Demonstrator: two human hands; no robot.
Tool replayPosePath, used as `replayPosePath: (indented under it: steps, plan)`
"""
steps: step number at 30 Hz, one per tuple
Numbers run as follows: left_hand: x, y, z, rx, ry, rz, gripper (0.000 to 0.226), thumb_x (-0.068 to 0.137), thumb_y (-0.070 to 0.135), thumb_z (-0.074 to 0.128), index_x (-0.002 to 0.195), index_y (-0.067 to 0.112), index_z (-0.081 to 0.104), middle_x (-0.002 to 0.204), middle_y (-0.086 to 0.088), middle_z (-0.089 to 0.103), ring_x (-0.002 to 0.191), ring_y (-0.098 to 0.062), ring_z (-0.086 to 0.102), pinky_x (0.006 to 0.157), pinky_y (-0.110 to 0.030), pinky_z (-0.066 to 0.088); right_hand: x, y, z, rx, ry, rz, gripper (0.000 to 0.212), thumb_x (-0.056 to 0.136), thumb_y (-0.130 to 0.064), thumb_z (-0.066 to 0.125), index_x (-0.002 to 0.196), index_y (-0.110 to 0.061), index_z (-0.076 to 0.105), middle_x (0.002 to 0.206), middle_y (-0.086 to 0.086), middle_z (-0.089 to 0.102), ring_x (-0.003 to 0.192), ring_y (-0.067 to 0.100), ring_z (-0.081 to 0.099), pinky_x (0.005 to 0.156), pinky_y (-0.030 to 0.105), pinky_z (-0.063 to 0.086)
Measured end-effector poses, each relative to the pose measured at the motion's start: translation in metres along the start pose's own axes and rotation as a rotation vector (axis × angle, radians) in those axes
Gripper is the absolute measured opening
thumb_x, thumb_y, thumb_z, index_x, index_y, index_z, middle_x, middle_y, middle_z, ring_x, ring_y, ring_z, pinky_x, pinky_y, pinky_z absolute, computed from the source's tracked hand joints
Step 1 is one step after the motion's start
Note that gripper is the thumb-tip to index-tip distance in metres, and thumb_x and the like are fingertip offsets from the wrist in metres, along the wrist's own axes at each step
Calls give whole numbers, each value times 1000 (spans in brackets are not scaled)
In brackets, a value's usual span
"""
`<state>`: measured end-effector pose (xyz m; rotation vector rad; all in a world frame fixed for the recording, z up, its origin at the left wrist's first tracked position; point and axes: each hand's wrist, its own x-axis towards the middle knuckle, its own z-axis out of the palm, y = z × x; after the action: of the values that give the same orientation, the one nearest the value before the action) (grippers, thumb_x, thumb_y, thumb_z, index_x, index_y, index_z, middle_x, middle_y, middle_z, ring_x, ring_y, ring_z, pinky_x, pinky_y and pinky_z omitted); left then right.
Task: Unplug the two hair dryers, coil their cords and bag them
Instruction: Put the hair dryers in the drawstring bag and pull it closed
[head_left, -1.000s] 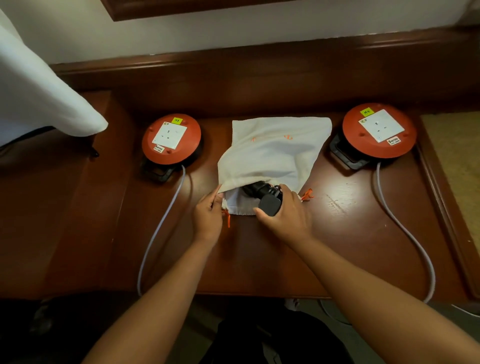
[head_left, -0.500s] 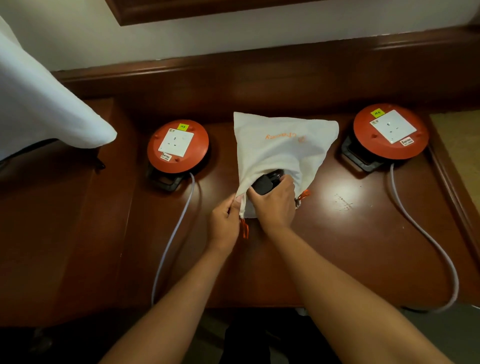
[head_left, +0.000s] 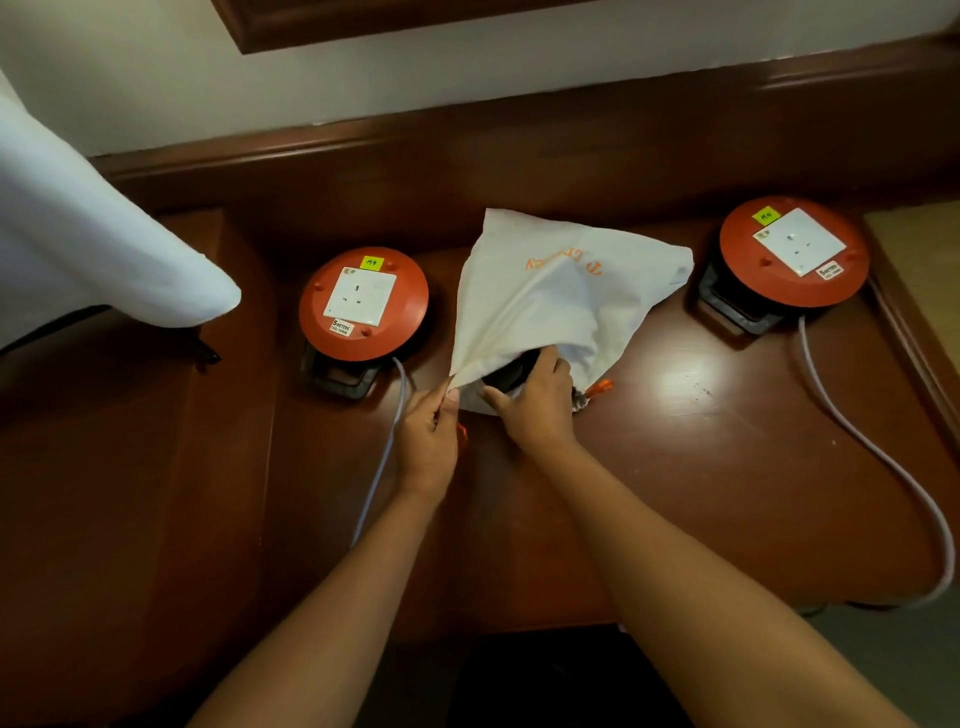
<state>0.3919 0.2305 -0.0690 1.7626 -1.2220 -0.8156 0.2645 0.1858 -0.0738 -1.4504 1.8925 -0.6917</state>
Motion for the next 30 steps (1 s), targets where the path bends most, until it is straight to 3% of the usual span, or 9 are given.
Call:
replayPosePath:
  steps: [4, 8, 10, 12, 16, 19, 24, 26, 30]
  plan:
    - [10, -13, -5, 81, -28, -15, 36, 97, 15, 52, 133, 13, 56, 126, -10, 52, 116, -25, 52, 90, -24, 43, -2, 6, -6, 116, -30, 19, 93, 64, -35, 86, 137, -11, 34, 133, 12, 45, 125, 27, 42, 103, 35, 39]
    - [22, -10, -6, 311, -113, -153, 66, 91, 19, 63, 148, 19, 31, 151, -11, 32, 138, -26, 31, 105, -37, 34, -5, 14, -14, 93, 20, 20, 90, 59, -53, 83, 132, -17, 44, 125, 2, 58, 118, 19, 53, 95, 37, 49]
    - [28, -9, -3, 305, -165, -177, 53, 90, 11, 61, 139, 14, 44, 139, -13, 48, 127, -30, 45, 96, -36, 41, -6, 17, -20, 30, 20, 40, 85, 61, -59, 79, 128, -17, 48, 121, 2, 60, 112, 20, 56, 89, 38, 51]
    - [26, -3, 1, 272, -168, -187, 21, 90, 6, 55, 110, 9, 62, 105, -16, 64, 100, -35, 59, 72, -32, 43, -7, 21, -28, -14, 36, 51, 83, 62, -60, 77, 127, -17, 48, 119, 3, 59, 110, 20, 56, 86, 39, 52]
    - [-1, 5, 19, 147, -208, -244, 10, 89, 3, 53, 82, 7, 60, 71, -9, 58, 67, -24, 52, 52, -31, 32, -15, 30, -49, -58, 84, 66, 76, 63, -61, 75, 122, -19, 51, 113, 0, 60, 105, 19, 56, 78, 35, 52]
    - [-32, 3, 33, 73, -224, -274, 16, 87, 2, 52, 74, 11, 56, 67, -6, 58, 67, -28, 58, 55, -32, 37, -23, 37, -63, -60, 130, 90, 71, 63, -61, 74, 118, -20, 54, 112, 1, 61, 106, 21, 56, 80, 39, 52]
    - [-73, 2, 48, 113, -222, -233, 16, 87, 4, 53, 78, 16, 57, 69, -7, 62, 69, -30, 63, 60, -41, 48, -33, 46, -70, 132, 195, 84, 61, 63, -58, 73, 113, -26, 60, 107, -7, 65, 104, 13, 59, 84, 30, 50]
    - [-80, 4, 51, 126, -196, -231, 14, 87, 3, 53, 80, 15, 58, 70, -7, 62, 69, -28, 61, 61, -40, 47, -36, 50, -69, 166, 184, 84, 61, 61, -61, 71, 111, -28, 60, 106, -10, 65, 102, 12, 59, 86, 34, 52]
    - [-81, 5, 51, 152, -115, -240, 12, 87, 2, 52, 89, 9, 61, 79, -9, 64, 72, -27, 58, 60, -32, 39, -38, 54, -63, 159, 94, 19, 75, 66, -59, 72, 129, -26, 49, 126, -6, 57, 120, 14, 51, 98, 38, 47]
